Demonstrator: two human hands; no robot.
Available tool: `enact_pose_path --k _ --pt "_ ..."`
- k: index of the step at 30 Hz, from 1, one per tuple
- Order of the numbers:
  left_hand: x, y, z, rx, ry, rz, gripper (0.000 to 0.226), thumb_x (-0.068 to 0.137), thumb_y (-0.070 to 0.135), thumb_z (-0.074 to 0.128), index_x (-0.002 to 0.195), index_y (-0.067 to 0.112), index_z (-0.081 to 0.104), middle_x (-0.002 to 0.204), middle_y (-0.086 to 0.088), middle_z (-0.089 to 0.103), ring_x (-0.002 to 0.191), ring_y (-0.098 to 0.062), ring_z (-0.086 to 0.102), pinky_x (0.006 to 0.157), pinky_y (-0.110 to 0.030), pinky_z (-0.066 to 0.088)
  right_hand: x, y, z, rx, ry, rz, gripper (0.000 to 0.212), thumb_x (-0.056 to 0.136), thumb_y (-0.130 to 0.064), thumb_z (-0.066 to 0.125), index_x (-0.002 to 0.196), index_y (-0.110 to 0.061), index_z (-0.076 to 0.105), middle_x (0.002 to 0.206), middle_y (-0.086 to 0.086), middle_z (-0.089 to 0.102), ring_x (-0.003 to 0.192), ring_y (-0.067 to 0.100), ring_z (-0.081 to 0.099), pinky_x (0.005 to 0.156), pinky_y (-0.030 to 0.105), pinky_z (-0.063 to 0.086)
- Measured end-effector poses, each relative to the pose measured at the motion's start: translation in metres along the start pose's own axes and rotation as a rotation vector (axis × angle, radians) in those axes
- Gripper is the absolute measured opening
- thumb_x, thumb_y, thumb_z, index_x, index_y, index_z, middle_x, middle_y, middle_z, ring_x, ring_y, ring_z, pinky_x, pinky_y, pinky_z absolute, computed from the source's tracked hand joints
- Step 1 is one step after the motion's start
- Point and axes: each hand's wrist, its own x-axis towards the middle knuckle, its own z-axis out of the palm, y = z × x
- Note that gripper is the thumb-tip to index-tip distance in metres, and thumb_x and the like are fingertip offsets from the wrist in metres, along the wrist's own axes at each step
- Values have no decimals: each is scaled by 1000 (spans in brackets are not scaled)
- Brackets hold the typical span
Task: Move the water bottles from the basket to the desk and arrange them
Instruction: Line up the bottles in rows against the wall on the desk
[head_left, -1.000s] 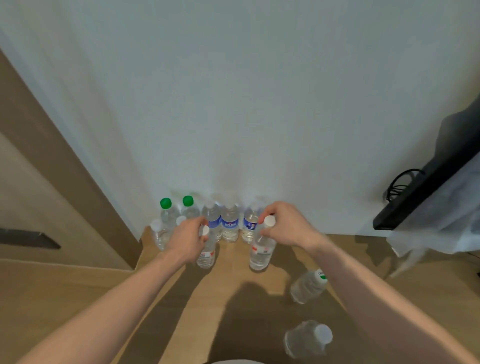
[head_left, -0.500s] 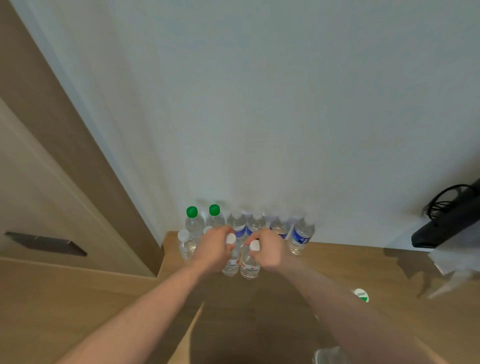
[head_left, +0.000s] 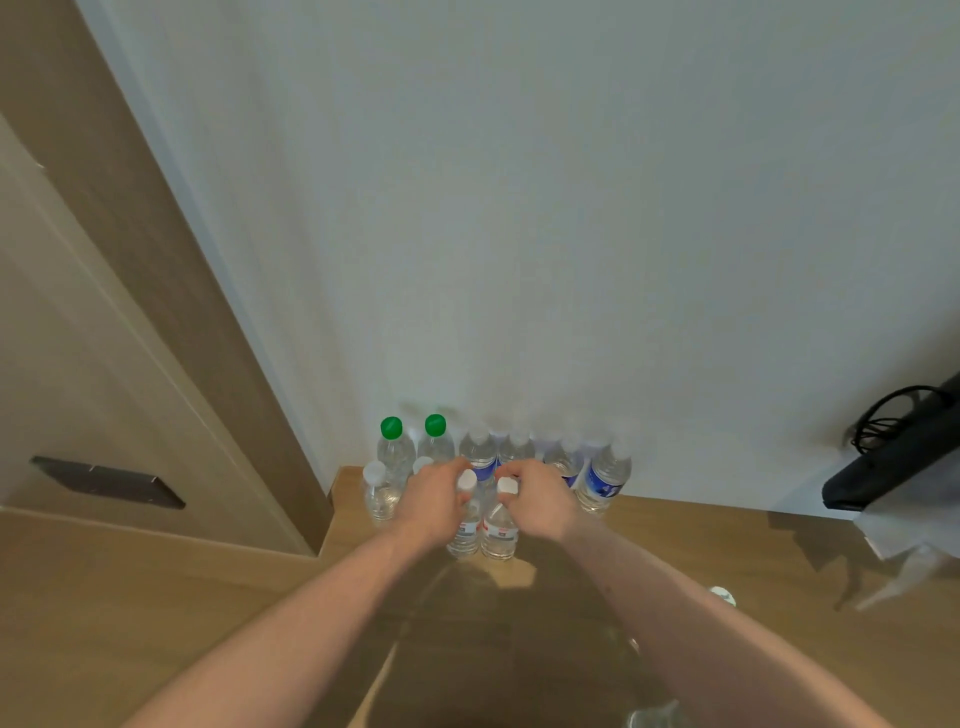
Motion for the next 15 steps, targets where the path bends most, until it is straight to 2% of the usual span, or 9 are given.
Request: enact_pose_path --k 4,7,10,12,14,15 --pt "-7 8 4 -32 51 -43 33 99 15 61 130 25 64 113 -5 75 103 -31 69 86 -44 57 -13 -6 -15 20 -94 -16 59 100 -11 62 156 -25 50 154 1 57 124 22 66 102 32 52" --pt "-12 20 2 -33 86 -60 42 103 22 60 145 21 56 126 -8 72 112 -31 68 94 -41 55 -31 -2 -25 56 -120 -21 65 99 -12 64 160 -25 45 155 1 56 129 25 63 108 36 50" --pt "-21 28 -6 -15 72 -52 51 103 25 60 153 22 49 137 -7 67 121 -29 64 100 -41 52 -58 8 -39 100 -102 -40 67 98 -23 71 159 -32 44 150 -2 58 132 20 60 110 35 49" --pt "-34 33 -13 -15 73 -38 55 102 29 60 155 24 45 148 -3 58 129 -26 59 104 -40 49 -84 19 -54 167 -119 -59 63 98 -29 72 155 -40 47 135 -8 62 125 13 63 106 34 53" --pt "-54 42 -18 -28 114 -6 55 101 33 62 154 28 45 151 4 51 128 -21 59 104 -40 51 -115 34 -73 222 -157 -73 57 99 -31 71 150 -45 50 129 -17 58 128 5 58 104 29 53" --pt "-65 49 -19 -60 133 19 54 100 35 63 151 30 47 149 7 51 123 -18 61 101 -39 52 -131 45 -83 229 -148 -86 53 100 -32 71 147 -47 53 130 -20 57 128 1 56 102 23 51"
